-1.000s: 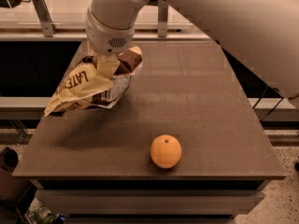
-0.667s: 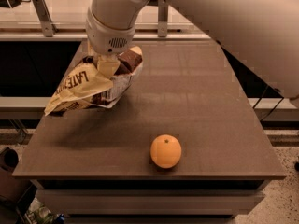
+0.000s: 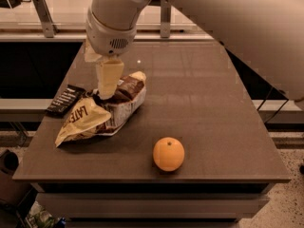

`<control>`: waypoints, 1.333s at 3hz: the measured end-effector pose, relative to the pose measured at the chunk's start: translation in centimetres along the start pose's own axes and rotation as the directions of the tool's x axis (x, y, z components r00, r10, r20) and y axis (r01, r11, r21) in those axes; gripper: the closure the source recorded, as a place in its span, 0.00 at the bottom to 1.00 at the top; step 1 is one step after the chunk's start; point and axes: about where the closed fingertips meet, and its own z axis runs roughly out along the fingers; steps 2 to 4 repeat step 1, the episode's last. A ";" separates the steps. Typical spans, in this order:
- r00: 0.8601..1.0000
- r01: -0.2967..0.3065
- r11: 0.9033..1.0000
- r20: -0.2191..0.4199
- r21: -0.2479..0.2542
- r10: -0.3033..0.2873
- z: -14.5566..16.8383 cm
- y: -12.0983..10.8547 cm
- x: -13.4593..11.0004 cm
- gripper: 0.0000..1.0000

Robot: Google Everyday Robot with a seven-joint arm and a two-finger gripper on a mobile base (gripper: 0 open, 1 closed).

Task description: Move brown chip bag near rxbar chocolate

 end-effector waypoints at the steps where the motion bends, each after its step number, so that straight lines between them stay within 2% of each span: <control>1: 1.000 0.001 1.000 0.000 0.000 -0.001 0.0 0.0 -0.1 0.00; 4: 1.000 0.001 1.000 0.000 0.000 -0.001 0.0 0.0 -0.1 0.00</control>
Offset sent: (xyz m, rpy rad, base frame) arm 0.0000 0.0000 0.0000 0.0000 0.0000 0.0000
